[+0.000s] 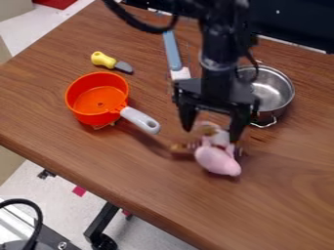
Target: The robot arm picks up the pink toy and puts it in the pot
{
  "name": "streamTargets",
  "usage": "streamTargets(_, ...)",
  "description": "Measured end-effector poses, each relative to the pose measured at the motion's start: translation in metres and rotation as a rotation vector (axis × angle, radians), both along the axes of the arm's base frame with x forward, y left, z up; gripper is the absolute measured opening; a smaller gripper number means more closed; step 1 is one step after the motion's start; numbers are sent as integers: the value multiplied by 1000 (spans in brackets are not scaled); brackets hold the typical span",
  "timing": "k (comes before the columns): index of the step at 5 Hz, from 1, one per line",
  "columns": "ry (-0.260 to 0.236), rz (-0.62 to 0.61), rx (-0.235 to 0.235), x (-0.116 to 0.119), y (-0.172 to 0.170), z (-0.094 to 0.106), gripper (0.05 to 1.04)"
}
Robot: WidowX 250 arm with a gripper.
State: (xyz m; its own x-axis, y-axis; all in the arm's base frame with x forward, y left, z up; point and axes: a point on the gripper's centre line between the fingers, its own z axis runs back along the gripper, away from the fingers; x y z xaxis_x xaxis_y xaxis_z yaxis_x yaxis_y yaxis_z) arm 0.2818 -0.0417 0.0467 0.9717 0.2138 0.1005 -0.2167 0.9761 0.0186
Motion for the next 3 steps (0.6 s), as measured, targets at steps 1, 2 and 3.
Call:
streamTargets(1, 44, 34, -34, -2, -3, -12, 998)
streamTargets(2, 57, 48, -107, -1, 0, -12, 955)
streamTargets(3, 39, 64, -101, 0, 5, -14, 693)
